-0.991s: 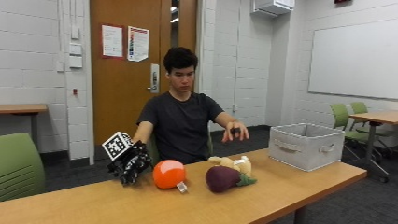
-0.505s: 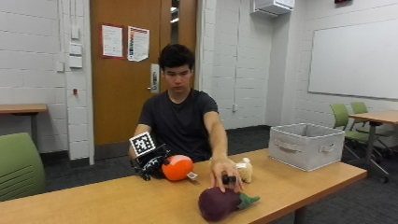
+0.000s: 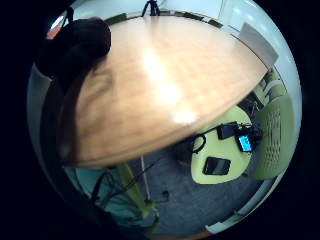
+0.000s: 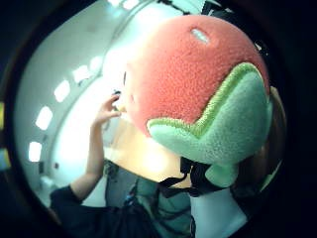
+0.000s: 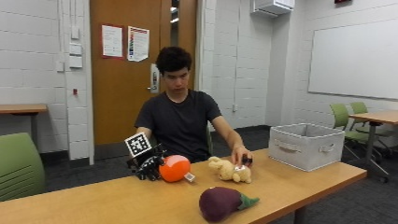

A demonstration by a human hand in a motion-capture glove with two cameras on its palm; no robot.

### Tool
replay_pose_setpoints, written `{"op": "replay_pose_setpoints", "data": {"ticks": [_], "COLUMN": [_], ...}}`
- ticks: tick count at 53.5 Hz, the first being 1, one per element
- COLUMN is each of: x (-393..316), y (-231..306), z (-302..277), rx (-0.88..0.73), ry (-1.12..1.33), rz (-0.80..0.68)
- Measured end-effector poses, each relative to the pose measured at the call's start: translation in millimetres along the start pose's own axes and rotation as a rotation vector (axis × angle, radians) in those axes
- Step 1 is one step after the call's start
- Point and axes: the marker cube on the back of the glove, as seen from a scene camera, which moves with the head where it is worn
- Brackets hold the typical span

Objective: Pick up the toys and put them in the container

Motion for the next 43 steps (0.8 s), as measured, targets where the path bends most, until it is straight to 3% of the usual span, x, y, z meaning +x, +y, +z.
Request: {"op": "replay_pose_setpoints", "data": {"ticks": [2, 6, 10, 13, 17, 20, 24, 33, 36, 43], "x": [0.0, -1.2, -16.3, -32.8, -47.2, -52.9, -55.9, -68.0, -71.0, -94.1], "y": [-1.8, -13.1, 7.8, 9.1, 9.1, -1.7, -15.1, -37.3, -57.0, -93.7], "z": [-2.5, -7.6, -35.3, -50.8, -64.5, -60.8, -41.8, -19.4, -14.9, 9.0], "rx": [-0.038, 0.053, -0.108, -0.015, 0.032, 0.067, -0.047, -0.109, -0.037, -0.117], "ry": [0.017, 0.062, 0.121, 0.174, 0.226, 0.238, 0.221, 0.204, 0.200, 0.123], "rz": [-0.006, -0.072, 0.006, 0.056, -0.006, -0.026, -0.068, 0.093, 0.091, 0.012]}}
